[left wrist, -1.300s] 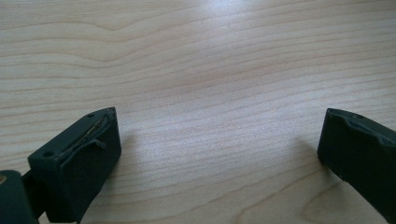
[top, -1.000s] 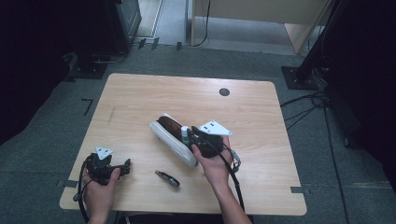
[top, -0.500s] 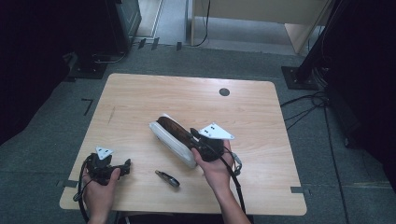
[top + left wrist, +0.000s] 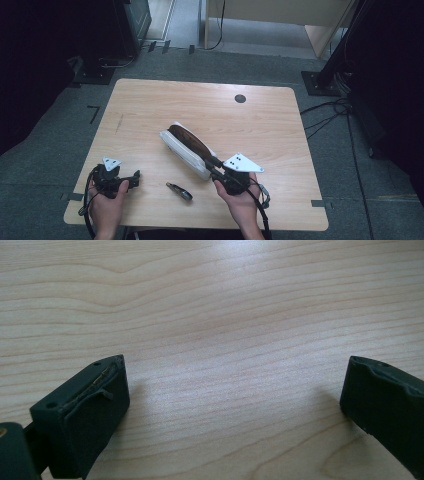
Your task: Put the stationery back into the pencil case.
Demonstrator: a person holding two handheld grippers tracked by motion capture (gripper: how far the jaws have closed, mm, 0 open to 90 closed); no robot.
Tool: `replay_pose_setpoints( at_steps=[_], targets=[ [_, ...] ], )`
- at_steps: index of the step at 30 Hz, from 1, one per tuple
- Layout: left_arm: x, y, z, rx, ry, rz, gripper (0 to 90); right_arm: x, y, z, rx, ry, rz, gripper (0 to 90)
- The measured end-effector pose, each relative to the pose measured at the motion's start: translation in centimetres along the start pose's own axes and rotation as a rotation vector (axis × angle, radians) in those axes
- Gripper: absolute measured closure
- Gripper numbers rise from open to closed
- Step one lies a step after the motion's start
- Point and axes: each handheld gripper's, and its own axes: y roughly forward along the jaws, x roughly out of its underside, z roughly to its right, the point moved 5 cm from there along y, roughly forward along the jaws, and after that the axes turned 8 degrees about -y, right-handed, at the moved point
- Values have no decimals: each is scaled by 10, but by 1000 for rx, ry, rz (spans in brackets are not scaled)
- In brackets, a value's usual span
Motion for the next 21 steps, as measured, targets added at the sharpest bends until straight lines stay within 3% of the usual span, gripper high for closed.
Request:
replay_pose_setpoints(
  at_steps=[21],
  targets=[
    [0,0,0,0,0,0,0,48,13,-35,-100,-5,-67,691]
  ],
)
